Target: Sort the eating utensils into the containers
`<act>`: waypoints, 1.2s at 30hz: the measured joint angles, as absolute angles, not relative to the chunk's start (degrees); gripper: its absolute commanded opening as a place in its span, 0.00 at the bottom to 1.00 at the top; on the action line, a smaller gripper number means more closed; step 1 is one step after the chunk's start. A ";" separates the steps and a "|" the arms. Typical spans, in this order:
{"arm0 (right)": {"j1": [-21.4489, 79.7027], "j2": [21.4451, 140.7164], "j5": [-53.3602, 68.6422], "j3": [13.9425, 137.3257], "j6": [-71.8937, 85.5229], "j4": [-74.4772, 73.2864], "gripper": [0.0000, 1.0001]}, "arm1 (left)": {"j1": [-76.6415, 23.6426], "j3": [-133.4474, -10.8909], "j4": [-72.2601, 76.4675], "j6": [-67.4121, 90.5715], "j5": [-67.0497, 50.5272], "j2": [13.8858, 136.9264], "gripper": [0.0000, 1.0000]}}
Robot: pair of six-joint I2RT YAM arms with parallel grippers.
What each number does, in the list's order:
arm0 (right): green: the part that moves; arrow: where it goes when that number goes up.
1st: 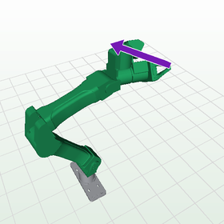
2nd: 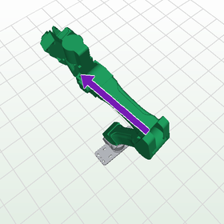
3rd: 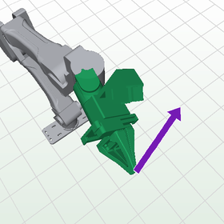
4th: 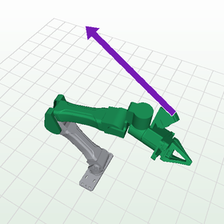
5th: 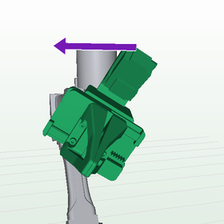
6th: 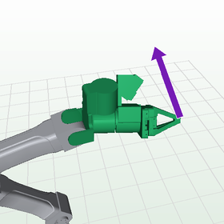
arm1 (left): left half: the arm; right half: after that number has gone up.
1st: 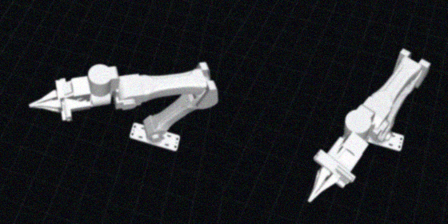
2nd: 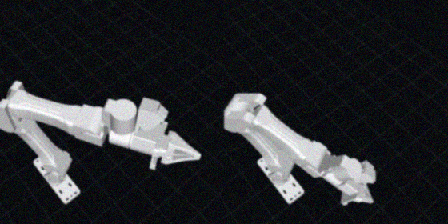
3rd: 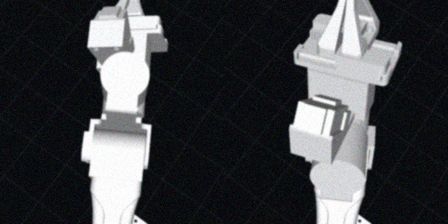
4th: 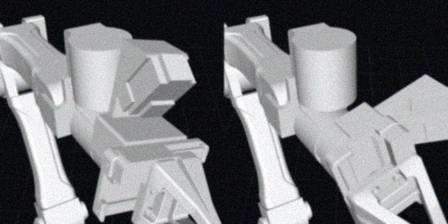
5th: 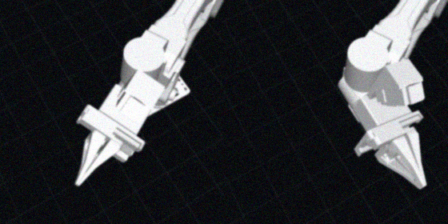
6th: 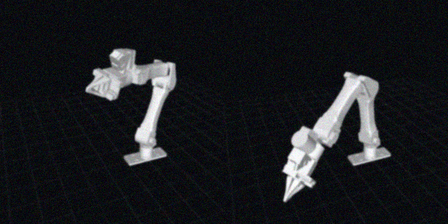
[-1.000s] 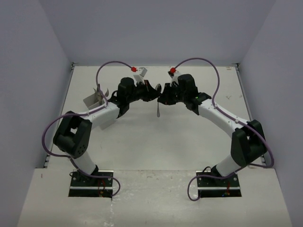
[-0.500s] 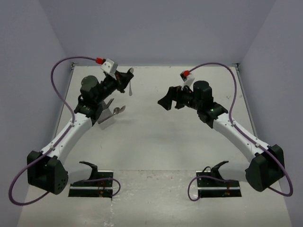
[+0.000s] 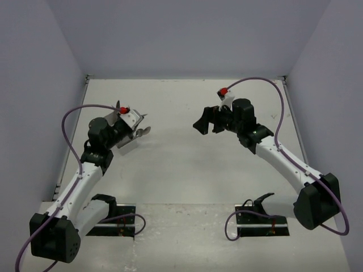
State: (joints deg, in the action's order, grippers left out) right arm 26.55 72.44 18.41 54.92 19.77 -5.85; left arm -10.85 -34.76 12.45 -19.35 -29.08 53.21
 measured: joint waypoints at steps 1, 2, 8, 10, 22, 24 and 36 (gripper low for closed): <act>26.48 72.55 18.41 54.94 19.68 -6.00 0.99 | -9.89 -34.50 12.01 -19.92 -29.61 53.49 0.00; 26.37 72.88 18.41 54.96 19.53 -6.15 0.99 | -8.78 -34.52 11.55 -20.45 -30.17 54.17 0.00; 24.93 75.11 17.91 55.07 19.42 -6.94 0.99 | -5.89 -33.76 9.54 -23.00 -30.44 58.81 0.00; 24.16 75.50 17.82 55.07 19.42 -7.40 0.99 | -4.29 -32.03 9.78 -23.11 -31.40 58.81 0.00; 20.40 75.77 17.87 55.07 19.42 -9.37 0.99 | -2.28 -28.27 11.11 -21.69 -31.09 59.81 0.32; 19.99 75.77 17.89 55.07 19.42 -9.45 0.99 | -2.26 -28.27 11.16 -21.32 -29.69 59.81 0.55; 16.95 70.41 13.34 51.20 22.90 -9.52 0.99 | -2.26 -36.97 9.98 -4.16 -24.86 54.00 1.00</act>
State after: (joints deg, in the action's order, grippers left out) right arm 16.95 70.41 13.34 51.20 22.90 -9.52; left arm -2.26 -36.97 9.98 -4.16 -24.86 54.00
